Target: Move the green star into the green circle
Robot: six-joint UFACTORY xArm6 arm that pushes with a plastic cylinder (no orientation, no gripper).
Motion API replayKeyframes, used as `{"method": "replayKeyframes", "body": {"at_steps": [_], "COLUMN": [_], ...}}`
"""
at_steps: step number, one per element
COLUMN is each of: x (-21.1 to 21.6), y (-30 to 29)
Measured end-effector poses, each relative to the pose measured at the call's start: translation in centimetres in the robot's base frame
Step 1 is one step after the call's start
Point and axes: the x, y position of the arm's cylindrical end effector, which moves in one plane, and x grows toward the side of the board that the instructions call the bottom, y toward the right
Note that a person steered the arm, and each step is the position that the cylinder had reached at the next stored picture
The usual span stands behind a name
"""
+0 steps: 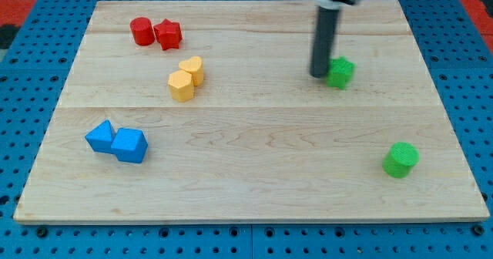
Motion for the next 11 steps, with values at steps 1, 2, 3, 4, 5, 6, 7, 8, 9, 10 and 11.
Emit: {"method": "replayKeyframes", "body": {"at_steps": [1,2,3,4,5,6,7,8,9,10,11], "x": [-2.9,-3.5,1.1,6.4,8.4,8.7,5.4,8.5,11.3,10.6,5.9], "y": [1.3,5.2,6.7,6.1,7.8,8.9,8.7,7.0,7.0,8.3,5.4]}}
